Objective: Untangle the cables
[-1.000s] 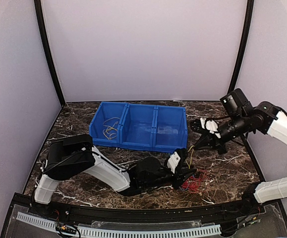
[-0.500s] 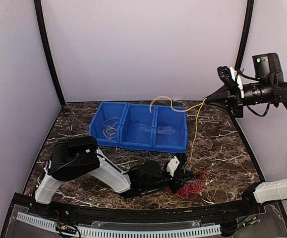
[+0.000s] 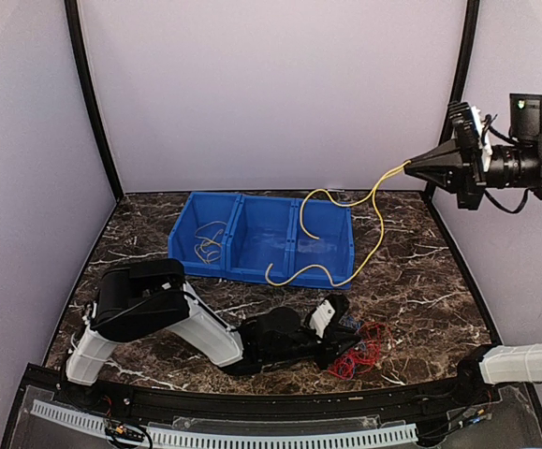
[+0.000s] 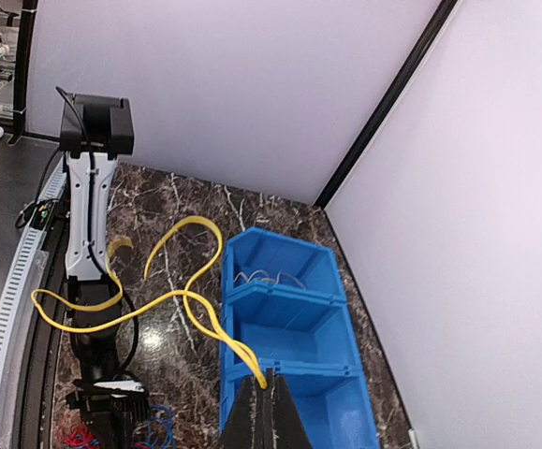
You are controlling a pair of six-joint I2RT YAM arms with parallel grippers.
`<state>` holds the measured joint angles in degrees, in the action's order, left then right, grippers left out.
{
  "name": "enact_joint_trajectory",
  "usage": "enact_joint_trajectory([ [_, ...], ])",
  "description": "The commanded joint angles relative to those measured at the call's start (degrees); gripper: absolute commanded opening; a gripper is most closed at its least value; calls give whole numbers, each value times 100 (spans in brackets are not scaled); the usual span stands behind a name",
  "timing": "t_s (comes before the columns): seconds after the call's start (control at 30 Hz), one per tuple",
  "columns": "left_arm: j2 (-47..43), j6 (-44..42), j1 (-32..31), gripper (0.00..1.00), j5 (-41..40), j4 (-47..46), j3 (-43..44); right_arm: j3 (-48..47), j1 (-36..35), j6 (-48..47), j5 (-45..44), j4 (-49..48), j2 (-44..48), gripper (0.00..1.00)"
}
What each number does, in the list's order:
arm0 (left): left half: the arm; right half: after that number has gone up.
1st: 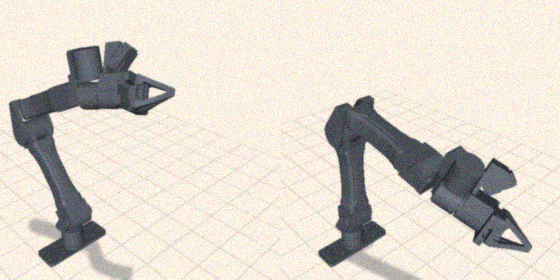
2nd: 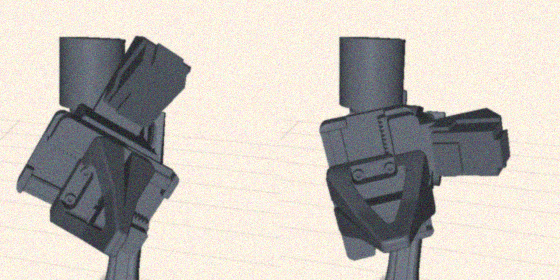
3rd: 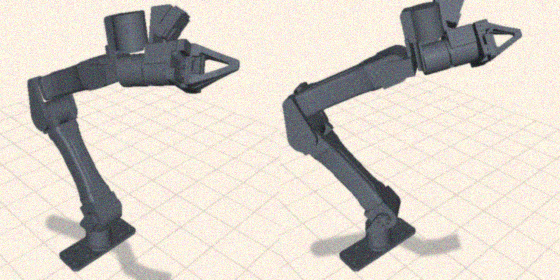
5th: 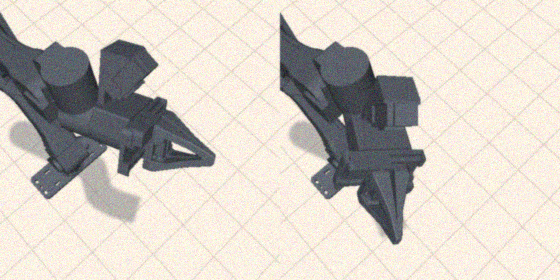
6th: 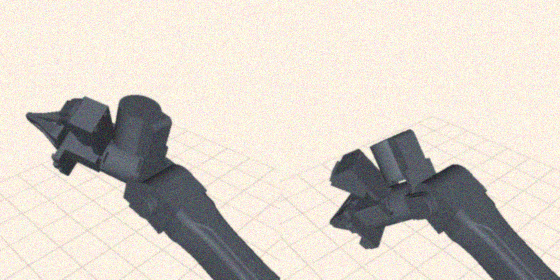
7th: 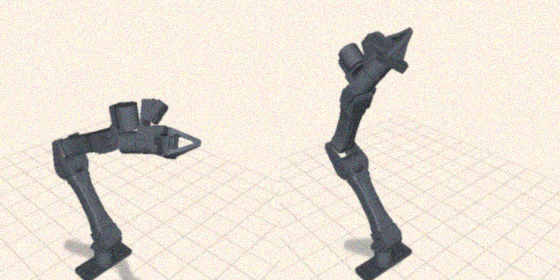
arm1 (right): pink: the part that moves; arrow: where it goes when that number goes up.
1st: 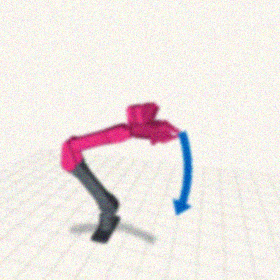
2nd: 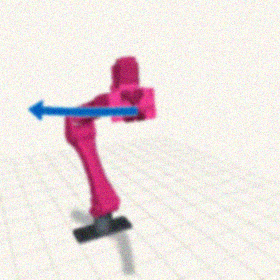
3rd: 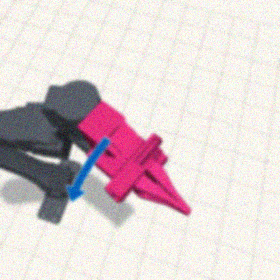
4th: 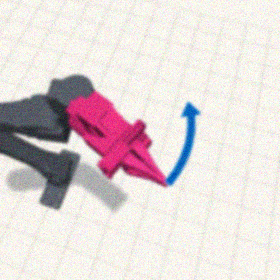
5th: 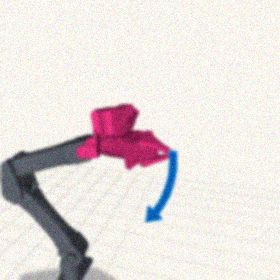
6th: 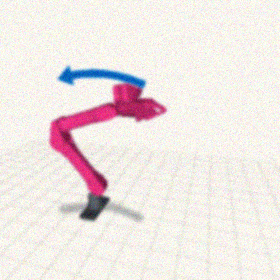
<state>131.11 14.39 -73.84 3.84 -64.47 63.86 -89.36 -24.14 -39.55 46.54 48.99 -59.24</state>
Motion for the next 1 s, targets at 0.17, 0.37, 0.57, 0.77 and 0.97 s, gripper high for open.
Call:
enact_joint_trajectory([
  [0.17,-1254,72,-174,35,-119,137,-502,1718,45,297,-152,-785,483,0],
  [0.37,-1855,365,-199,42,-10,273,-815,2192,41,243,-390,-845,574,0],
  [0.57,-2496,579,-200,44,-233,590,-1185,2695,41,248,-562,-952,607,0],
  [0.77,-3449,445,-201,45,-991,1131,-1548,3044,41,309,-704,-1061,615,0],
  [0.97,-4608,-303,-192,46,-1490,3072,-1387,3155,41,440,-927,-1135,623,0],
])
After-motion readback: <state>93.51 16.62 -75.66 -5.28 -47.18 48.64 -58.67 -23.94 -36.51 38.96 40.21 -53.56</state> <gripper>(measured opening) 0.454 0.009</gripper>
